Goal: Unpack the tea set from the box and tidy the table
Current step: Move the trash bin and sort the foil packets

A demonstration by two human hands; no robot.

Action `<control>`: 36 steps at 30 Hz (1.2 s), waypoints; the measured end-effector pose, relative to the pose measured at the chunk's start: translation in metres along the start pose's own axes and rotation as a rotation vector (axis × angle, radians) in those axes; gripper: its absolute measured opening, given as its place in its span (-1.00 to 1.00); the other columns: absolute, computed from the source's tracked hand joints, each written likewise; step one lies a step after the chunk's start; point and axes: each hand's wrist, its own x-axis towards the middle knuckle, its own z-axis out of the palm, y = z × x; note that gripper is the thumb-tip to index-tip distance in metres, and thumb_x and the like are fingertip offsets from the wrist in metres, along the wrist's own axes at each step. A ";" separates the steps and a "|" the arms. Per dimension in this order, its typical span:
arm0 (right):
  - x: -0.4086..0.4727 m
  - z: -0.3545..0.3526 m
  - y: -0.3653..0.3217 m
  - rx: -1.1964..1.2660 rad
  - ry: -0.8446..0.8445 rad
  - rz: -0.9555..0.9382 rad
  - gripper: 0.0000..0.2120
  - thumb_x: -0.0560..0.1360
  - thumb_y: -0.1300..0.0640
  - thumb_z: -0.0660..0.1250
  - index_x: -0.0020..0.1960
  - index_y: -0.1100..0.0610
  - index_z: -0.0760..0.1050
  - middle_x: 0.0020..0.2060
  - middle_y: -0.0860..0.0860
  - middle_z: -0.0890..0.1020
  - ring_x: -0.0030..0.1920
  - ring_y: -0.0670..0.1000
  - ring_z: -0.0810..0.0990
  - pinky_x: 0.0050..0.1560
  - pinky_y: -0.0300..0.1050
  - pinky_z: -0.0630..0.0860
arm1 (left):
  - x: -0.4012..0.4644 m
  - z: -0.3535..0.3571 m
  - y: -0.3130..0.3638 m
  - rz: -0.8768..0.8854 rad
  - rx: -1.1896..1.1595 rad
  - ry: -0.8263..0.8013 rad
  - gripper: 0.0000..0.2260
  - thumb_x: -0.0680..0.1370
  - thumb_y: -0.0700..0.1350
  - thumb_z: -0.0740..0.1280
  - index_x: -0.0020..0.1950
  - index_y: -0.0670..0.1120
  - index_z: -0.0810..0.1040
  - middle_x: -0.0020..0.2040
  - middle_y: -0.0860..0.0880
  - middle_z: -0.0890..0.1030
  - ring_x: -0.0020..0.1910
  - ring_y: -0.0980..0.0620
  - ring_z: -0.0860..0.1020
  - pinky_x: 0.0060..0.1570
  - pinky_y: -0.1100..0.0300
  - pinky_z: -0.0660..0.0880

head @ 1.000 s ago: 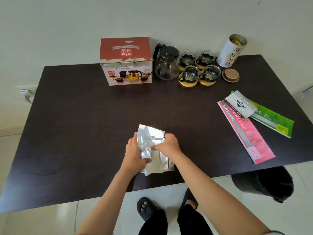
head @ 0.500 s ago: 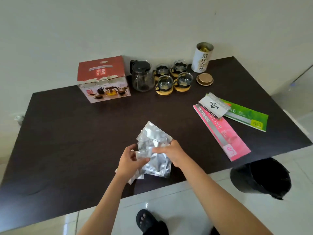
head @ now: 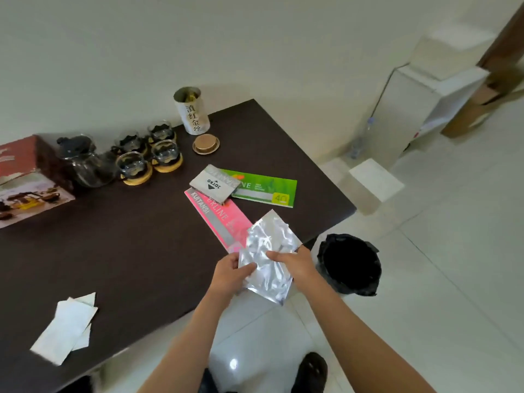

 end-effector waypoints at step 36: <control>0.222 -0.306 0.084 -0.029 0.682 0.372 -0.38 0.54 0.02 0.33 0.51 0.15 0.19 0.46 0.08 0.34 0.44 0.10 0.32 0.43 -0.01 0.28 | 0.237 0.387 -0.090 -0.313 0.464 -0.318 -0.30 0.54 0.08 0.30 0.55 -0.08 0.02 0.53 -0.10 0.15 0.47 -0.10 0.22 0.41 0.01 0.25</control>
